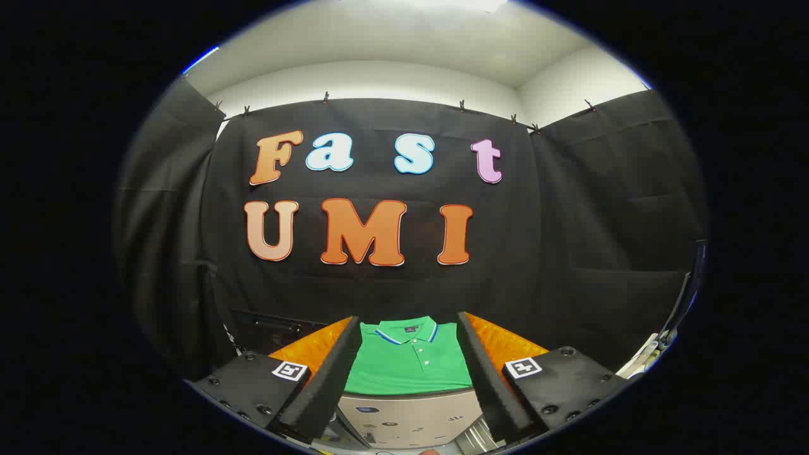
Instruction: Put the clothes into the washing machine and then close the washing machine lid.
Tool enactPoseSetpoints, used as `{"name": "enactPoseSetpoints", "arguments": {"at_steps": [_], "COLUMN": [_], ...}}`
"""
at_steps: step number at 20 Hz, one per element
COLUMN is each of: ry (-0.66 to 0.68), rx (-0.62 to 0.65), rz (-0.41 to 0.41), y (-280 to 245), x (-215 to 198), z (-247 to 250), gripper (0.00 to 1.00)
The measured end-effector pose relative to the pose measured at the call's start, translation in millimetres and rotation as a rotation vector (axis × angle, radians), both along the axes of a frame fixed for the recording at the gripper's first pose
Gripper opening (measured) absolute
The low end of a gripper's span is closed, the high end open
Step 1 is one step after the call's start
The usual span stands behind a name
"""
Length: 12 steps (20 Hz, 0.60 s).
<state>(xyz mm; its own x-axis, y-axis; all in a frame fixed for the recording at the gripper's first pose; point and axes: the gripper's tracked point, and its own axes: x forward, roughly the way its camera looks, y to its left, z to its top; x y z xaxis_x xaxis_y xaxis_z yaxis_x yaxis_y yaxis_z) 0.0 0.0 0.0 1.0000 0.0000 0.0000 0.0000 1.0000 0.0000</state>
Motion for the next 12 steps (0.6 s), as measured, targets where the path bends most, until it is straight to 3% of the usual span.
{"name": "enactPoseSetpoints", "arguments": {"at_steps": [12], "ry": [-0.01], "rx": [0.02], "rz": [0.0], "y": [0.6], "x": [1.0], "z": [4.5], "gripper": [0.98]}}
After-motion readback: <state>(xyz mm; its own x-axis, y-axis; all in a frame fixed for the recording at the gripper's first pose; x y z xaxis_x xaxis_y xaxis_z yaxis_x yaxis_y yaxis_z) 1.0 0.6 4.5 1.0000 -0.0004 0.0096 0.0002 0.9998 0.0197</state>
